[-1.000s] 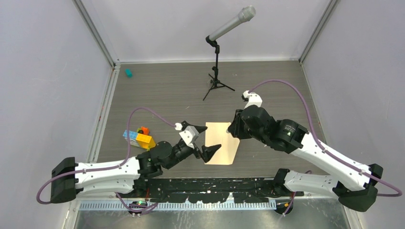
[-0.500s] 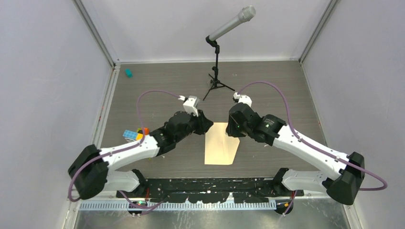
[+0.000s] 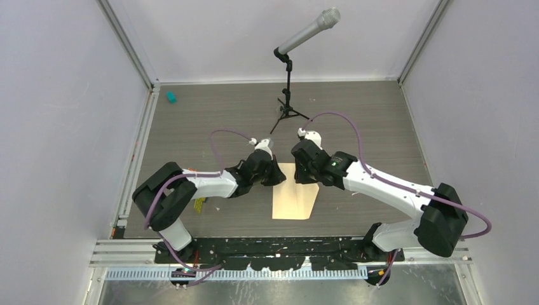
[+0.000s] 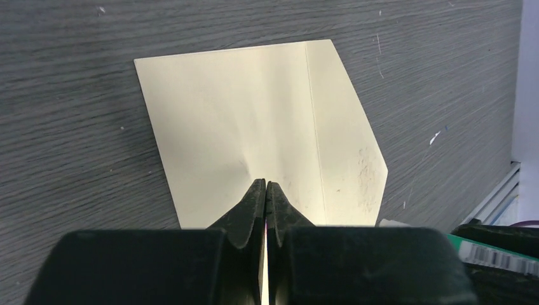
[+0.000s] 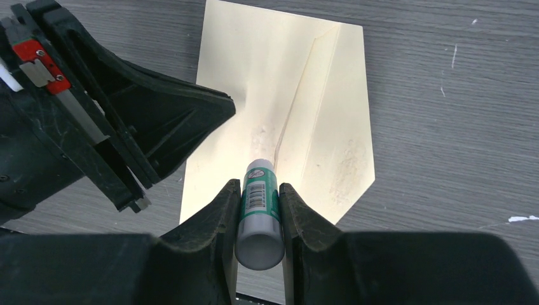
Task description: Place the letter into the envelope and seal it
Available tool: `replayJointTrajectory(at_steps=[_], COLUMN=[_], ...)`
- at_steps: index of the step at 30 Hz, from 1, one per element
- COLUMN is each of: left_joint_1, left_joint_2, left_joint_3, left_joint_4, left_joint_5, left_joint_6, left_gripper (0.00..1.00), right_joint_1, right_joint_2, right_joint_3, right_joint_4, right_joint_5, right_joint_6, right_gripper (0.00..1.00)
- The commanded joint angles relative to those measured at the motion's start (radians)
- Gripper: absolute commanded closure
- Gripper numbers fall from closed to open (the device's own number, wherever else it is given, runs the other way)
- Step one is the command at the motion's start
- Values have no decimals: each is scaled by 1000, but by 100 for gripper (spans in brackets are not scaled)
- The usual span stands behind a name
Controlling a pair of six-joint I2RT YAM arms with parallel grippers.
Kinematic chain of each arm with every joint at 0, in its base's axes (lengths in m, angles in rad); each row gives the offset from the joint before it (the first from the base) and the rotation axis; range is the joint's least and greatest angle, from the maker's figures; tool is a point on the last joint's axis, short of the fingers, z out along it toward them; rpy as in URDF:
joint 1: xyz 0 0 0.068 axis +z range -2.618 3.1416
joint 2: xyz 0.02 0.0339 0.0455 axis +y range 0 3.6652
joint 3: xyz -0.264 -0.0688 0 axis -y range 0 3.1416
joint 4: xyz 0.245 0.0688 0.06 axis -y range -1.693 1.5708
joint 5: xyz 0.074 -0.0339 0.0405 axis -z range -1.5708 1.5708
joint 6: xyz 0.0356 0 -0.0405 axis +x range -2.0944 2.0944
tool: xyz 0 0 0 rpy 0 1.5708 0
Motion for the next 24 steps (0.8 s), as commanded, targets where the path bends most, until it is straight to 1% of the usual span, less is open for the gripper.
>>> replayJointTrajectory(at_steps=[1, 6, 11, 24], left_joint_1=[9, 13, 14, 15], left_joint_2=[36, 88, 105, 96], left_joint_3=[-10, -28, -38, -59], left_joint_4=[111, 138, 94, 54], left_joint_5=[8, 4, -23, -40], left_joint_6=[-63, -87, -109, -110], left_gripper=[99, 100, 100, 100], right_joint_1=[-5, -10, -18, -35], right_joint_2=[34, 87, 130, 225], right_joint_3=[1, 4, 5, 17], right_joint_4=[90, 112, 135, 179], right_joint_5=[4, 2, 2, 14], right_joint_6=[-14, -18, -26, -48], right_gripper=[99, 99, 99, 99])
